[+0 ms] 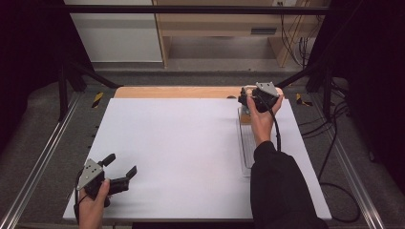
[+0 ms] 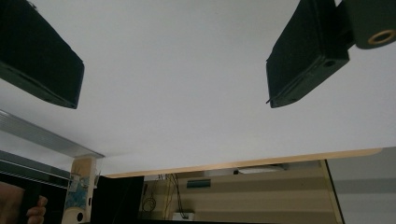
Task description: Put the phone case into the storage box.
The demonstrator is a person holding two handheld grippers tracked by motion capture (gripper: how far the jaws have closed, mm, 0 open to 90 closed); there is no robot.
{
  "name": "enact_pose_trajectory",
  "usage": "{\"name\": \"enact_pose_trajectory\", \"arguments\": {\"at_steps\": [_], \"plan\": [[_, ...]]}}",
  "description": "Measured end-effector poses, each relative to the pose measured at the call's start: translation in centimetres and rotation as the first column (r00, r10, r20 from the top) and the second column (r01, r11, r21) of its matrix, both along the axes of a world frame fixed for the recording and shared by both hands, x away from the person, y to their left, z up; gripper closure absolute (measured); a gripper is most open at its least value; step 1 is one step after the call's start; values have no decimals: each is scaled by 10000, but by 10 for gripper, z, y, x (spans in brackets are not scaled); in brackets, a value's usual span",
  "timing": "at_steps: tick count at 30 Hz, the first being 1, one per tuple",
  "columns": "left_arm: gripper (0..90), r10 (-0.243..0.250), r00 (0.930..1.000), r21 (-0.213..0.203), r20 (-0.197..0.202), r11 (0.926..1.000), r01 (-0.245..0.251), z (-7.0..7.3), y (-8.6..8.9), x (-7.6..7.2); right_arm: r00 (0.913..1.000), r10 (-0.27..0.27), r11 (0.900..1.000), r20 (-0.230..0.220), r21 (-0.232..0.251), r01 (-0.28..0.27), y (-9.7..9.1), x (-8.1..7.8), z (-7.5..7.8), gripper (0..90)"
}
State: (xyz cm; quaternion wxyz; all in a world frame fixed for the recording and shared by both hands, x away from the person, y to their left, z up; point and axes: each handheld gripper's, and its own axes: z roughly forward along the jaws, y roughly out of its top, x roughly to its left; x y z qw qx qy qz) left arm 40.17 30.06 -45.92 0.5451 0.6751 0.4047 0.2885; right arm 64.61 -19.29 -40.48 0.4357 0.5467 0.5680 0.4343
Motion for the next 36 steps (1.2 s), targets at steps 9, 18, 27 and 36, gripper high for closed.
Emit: {"name": "enact_pose_trajectory", "arguments": {"at_steps": [9, 18, 27, 36], "plan": [[38, -5, 10000, -4, 19, 10000, 5, 0, 0, 0, 10000, -67, 10000, -43, -36, 67, -4, -1, 0, 60], [39, -11, 10000, 17, 6, 10000, 11, 0, -1, 0, 9966, 302, 9988, -767, 420, -270, -9, 1, -5, 45], [39, -8, 10000, 6, 23, 10000, 8, 1, -1, 0, 9972, 307, 9995, -688, 38, -305, -5, -2, -4, 53], [39, -1, 10000, -26, 41, 10000, 1, 1, 0, -1, 9998, 159, 9998, 141, 76, -160, -7, -8, 11, 63]]}}
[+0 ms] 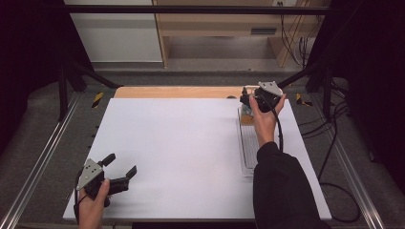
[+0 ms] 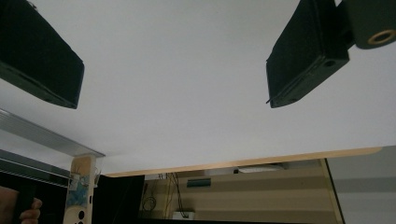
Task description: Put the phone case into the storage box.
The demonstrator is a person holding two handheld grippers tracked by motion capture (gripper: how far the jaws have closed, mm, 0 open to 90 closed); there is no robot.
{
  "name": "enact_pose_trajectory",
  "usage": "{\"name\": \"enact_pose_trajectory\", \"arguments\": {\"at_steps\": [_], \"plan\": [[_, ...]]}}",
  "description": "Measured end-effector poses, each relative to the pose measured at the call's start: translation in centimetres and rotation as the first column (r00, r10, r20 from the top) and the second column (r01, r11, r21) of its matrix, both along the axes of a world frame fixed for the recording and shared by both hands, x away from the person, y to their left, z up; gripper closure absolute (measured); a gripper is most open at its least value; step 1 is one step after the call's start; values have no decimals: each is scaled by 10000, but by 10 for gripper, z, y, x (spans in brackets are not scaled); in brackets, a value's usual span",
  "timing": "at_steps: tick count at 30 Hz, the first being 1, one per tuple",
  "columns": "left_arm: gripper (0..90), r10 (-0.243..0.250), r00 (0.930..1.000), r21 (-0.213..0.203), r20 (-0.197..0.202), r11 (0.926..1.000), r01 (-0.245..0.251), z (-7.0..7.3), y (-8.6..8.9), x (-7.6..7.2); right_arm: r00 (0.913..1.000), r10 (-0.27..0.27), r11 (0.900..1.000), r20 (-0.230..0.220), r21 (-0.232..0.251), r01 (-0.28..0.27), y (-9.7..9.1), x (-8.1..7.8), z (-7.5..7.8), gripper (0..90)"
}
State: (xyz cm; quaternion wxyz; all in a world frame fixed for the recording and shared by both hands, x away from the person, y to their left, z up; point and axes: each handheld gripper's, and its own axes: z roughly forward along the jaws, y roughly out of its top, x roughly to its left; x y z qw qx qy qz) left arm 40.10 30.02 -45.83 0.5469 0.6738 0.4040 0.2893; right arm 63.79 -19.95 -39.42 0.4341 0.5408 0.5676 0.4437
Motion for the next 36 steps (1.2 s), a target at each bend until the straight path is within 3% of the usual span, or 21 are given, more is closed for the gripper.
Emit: {"name": "enact_pose_trajectory", "arguments": {"at_steps": [12, 36], "plan": [[38, -16, 10000, 16, 17, 10000, 16, 0, 0, 0, 9996, 34, 10000, 283, 16, -34, -4, -12, 13, 62], [39, -3, 10000, 20, 40, 10000, 3, 1, 0, 0, 9947, 975, 9952, 333, -18, -975, 7, -42, 39, 48]]}}
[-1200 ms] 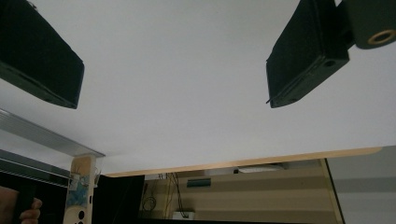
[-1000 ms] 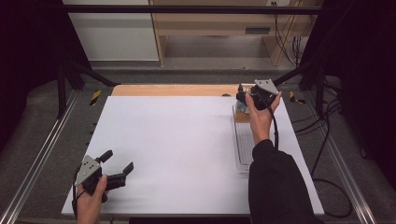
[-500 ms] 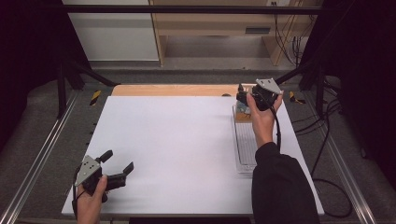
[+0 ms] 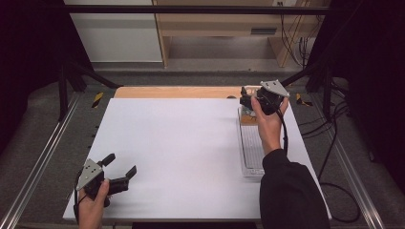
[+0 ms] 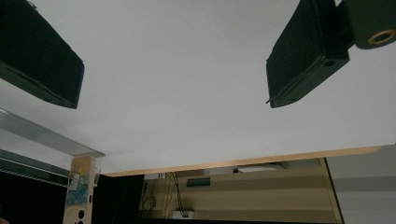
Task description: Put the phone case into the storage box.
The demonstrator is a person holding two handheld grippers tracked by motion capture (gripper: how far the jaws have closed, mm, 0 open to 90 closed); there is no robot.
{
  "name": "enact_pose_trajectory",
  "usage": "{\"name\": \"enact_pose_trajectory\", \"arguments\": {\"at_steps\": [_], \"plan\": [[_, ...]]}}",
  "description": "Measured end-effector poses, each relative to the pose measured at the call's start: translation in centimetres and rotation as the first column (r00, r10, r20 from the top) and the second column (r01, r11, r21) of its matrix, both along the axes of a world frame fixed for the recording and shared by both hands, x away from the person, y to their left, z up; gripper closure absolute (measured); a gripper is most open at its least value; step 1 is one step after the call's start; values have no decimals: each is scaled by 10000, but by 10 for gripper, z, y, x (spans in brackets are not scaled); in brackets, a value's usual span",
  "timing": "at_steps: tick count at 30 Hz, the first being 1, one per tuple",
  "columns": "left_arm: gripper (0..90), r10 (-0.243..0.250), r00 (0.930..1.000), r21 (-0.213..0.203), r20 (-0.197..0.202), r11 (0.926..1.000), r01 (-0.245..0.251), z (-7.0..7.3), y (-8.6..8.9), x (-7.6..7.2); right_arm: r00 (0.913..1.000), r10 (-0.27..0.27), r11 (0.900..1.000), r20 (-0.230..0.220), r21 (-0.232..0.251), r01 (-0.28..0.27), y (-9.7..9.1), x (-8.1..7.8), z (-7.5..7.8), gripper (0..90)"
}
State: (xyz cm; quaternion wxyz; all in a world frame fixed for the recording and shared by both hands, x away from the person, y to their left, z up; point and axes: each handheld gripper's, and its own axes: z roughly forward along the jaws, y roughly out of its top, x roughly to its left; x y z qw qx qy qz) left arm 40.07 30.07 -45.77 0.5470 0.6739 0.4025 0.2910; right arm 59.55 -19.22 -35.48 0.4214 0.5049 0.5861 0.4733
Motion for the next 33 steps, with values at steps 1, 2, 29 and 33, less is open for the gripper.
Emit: {"name": "enact_pose_trajectory", "arguments": {"at_steps": [1, 2, 29, 33], "plan": [[39, 3, 10000, 2, 2, 10000, -3, 0, 0, 0, 10000, 31, 10000, -14, 21, -31, 0, -1, 1, 48], [39, 2, 10000, 1, 0, 10000, -2, 0, 0, 0, 10000, 48, 10000, -8, 3, -48, 0, -2, 2, 48], [36, 87, 10000, -20, 32, 10000, -87, 0, 2, 0, 9945, 955, 9924, -422, 817, -918, -11, -32, 17, 29], [36, 106, 9999, -6, 33, 9999, -106, 0, 2, 0, 9933, 1034, 9918, -518, 809, -990, -12, -37, 18, 30]]}}
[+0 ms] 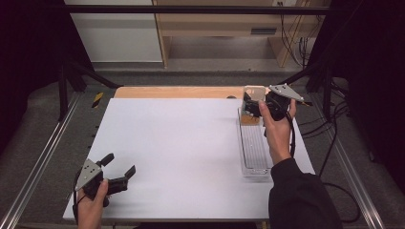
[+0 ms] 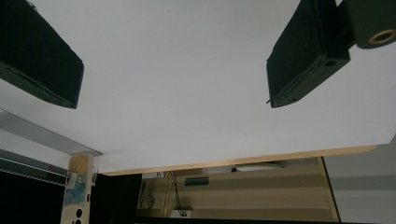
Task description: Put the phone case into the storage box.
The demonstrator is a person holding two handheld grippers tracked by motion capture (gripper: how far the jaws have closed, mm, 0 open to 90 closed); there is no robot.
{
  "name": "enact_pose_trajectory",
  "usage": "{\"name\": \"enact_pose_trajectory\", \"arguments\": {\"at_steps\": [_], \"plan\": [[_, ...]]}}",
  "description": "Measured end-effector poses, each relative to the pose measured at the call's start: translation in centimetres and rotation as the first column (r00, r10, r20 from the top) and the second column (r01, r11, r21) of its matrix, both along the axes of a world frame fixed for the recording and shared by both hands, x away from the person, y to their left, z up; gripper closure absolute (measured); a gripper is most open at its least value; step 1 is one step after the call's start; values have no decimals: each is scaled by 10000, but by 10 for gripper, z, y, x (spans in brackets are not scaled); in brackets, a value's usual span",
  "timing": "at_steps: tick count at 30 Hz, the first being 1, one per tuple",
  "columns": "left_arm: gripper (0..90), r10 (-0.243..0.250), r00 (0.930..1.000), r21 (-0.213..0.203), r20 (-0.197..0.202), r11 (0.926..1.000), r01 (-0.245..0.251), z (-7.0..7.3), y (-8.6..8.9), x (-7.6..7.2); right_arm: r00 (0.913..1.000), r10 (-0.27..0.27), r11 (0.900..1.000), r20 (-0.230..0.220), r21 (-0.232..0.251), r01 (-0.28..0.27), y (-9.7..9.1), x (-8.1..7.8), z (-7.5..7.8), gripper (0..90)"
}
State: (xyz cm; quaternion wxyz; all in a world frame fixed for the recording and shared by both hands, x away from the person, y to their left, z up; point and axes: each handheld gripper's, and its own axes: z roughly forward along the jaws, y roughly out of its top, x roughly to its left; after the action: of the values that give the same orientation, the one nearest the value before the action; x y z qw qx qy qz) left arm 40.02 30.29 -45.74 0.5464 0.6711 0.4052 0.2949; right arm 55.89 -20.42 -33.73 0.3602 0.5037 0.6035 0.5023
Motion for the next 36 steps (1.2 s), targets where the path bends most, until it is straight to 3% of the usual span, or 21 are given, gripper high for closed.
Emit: {"name": "enact_pose_trajectory", "arguments": {"at_steps": [19, 28, 36], "plan": [[32, 60, 10000, 74, 68, 10000, -61, 0, 1, 0, 9992, 316, 9995, 261, -8, -316, -5, -23, 3, 38], [24, 232, 9996, 31, 177, 9997, -232, 1, 3, -1, 9944, 506, 9987, 933, 26, -510, -7, -35, 3, 42], [22, 201, 9990, 141, 403, 9997, -207, 2, 0, -1, 9838, 663, 9976, 1663, -282, -625, -14, -44, -1, 37]]}}
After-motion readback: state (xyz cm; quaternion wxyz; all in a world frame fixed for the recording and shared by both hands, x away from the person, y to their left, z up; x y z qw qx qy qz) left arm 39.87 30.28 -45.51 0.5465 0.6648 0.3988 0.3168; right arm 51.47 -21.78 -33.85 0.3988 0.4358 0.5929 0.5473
